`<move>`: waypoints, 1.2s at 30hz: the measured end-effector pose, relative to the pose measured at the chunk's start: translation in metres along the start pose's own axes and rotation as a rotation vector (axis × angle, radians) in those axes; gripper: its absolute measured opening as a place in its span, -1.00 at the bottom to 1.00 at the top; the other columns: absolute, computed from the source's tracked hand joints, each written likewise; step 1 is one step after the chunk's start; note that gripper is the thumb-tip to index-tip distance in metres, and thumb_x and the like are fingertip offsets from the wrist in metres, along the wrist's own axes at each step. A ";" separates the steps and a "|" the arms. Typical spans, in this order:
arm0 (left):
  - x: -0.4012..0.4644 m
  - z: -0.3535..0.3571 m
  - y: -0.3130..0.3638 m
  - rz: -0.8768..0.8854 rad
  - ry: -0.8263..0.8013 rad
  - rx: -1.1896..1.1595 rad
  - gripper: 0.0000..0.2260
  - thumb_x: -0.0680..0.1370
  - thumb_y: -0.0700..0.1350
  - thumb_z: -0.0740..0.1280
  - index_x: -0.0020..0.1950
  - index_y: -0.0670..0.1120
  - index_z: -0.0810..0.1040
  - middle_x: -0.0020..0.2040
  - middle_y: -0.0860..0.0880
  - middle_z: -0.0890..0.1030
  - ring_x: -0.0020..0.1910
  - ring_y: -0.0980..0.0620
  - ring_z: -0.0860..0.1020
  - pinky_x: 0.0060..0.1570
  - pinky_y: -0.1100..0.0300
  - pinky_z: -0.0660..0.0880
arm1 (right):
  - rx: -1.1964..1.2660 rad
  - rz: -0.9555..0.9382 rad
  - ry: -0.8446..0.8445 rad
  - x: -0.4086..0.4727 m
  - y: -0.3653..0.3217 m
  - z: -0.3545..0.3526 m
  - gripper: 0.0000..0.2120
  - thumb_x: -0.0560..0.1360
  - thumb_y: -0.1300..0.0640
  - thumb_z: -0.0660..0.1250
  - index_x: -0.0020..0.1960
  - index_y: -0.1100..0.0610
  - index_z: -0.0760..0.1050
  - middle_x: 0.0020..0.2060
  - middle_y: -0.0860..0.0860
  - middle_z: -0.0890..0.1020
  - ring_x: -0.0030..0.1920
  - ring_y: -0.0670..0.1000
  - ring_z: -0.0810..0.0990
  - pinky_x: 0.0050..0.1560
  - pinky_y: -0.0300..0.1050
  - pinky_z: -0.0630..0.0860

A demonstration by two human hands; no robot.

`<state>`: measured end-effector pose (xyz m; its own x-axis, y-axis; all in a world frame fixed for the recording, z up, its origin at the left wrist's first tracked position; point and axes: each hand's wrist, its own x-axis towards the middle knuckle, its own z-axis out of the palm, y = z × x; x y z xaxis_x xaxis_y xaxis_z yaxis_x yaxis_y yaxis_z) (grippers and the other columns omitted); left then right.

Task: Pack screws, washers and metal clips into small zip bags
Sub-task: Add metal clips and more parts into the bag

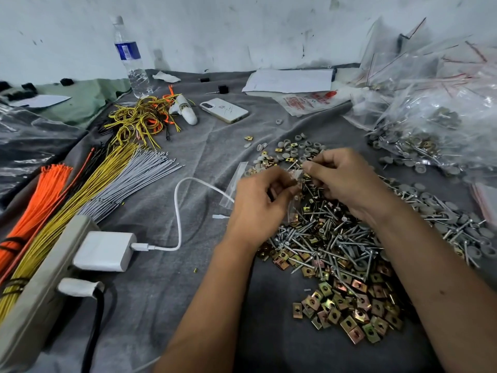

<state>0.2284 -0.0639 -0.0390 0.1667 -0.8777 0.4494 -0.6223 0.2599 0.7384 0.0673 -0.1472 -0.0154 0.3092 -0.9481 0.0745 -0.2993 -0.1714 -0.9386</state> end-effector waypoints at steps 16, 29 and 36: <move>0.001 0.003 0.001 0.037 0.210 0.027 -0.95 0.50 -0.16 0.56 -0.10 -0.06 0.72 -0.29 0.05 0.62 -0.29 0.07 0.56 -0.24 0.09 0.53 | -0.069 -0.215 -0.100 -0.007 -0.006 0.002 -0.90 0.56 0.10 0.45 -0.08 -0.04 0.73 -0.28 -0.05 0.73 -0.44 -0.09 0.62 -0.35 -0.27 0.51; 0.001 0.005 0.003 -0.055 0.119 0.234 -0.82 0.46 -0.08 0.54 -0.27 -0.03 0.57 -0.33 0.12 0.56 -0.31 0.16 0.52 -0.30 0.15 0.50 | -0.209 -0.237 0.137 -0.001 -0.002 -0.009 -0.93 0.46 0.03 0.55 -0.07 -0.02 0.73 -0.29 -0.19 0.70 -0.23 -0.26 0.66 -0.29 -0.48 0.45; 0.003 0.005 0.002 -0.260 0.178 -0.071 -0.73 0.55 -0.18 0.46 -0.32 0.06 0.57 -0.42 0.17 0.57 -0.40 0.20 0.53 -0.38 0.35 0.39 | -0.224 -0.364 -0.122 -0.009 -0.010 0.000 -0.92 0.49 0.10 0.53 -0.03 -0.04 0.73 -0.18 -0.20 0.73 -0.15 -0.22 0.69 -0.12 -0.38 0.57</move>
<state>0.2241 -0.0685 -0.0388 0.4484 -0.8355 0.3177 -0.4876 0.0693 0.8703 0.0674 -0.1371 -0.0065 0.5310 -0.7791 0.3333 -0.3354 -0.5545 -0.7616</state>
